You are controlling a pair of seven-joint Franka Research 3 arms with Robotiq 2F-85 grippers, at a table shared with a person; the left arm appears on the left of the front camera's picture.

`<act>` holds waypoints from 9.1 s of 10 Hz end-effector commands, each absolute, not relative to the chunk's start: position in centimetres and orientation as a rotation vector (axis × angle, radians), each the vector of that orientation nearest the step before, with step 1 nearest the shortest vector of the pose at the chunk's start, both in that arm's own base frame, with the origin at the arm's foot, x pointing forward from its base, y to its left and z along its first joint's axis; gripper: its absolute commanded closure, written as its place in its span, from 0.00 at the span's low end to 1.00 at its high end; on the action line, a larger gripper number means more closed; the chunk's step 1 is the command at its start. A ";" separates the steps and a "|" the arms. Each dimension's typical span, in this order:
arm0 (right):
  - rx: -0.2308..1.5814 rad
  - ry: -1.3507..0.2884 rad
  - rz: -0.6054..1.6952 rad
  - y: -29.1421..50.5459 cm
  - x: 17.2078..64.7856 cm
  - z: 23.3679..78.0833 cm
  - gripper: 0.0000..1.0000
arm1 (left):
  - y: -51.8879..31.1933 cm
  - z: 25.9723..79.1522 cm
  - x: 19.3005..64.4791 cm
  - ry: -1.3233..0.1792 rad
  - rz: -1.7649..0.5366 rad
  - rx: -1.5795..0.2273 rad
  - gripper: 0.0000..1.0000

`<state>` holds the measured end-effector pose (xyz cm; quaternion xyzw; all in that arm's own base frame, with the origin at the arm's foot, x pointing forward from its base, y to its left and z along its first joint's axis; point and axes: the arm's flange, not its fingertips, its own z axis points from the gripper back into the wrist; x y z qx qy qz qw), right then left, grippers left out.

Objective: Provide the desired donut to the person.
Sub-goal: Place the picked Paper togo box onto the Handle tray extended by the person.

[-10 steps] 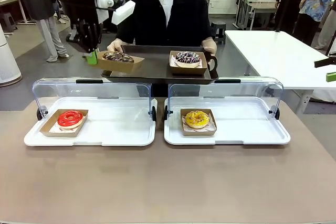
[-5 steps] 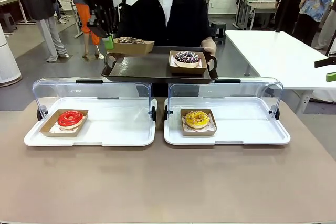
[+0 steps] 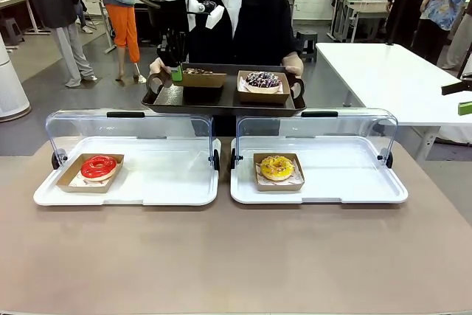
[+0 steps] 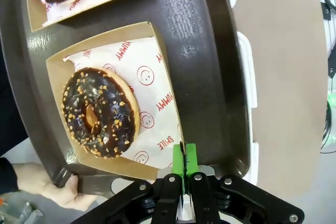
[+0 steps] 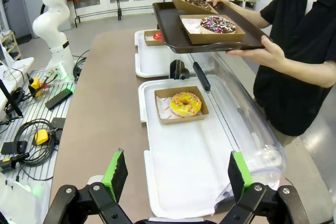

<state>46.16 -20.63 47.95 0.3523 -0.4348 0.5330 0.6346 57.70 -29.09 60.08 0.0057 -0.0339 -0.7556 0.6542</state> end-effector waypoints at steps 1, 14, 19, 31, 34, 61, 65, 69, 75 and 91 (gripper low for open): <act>0.811 -0.996 1.219 -20.6 46.1 48.0 0.00 | -29.7 61.1 59.7 -0.027 -1.666 0.016 0.99; 0.811 -0.996 1.219 -20.6 46.1 48.0 0.00 | -29.5 58.9 60.9 0.028 -1.708 -0.072 0.08; 0.811 -0.996 1.219 -20.6 46.1 48.0 0.00 | -29.6 58.9 60.8 0.028 -1.710 -0.082 0.00; 0.811 -0.996 1.219 -20.6 46.1 48.0 0.00 | -16.6 62.4 50.6 -0.208 -1.654 -0.140 0.00; 0.811 -0.996 1.219 -20.6 46.1 48.0 0.00 | -12.7 60.6 47.2 -0.241 -1.592 -0.125 0.00; 0.811 -0.996 1.219 -20.6 46.1 48.0 0.00 | 18.9 52.3 44.9 -0.972 -1.398 -0.879 0.00; 0.811 -0.996 1.219 -20.6 46.1 48.0 0.00 | 19.1 49.9 46.2 -0.962 -1.343 -0.833 0.00; 0.811 -0.996 1.219 -20.6 46.1 48.0 0.00 | 18.0 49.5 46.6 -0.895 -1.306 -0.770 0.00; 0.811 -0.996 1.219 -20.6 46.1 48.0 0.00 | 18.4 49.5 47.4 -0.904 -1.296 -0.762 0.00; 0.811 -0.996 1.219 -20.6 46.1 48.0 0.00 | 18.4 49.5 47.4 -0.904 -1.296 -0.762 0.00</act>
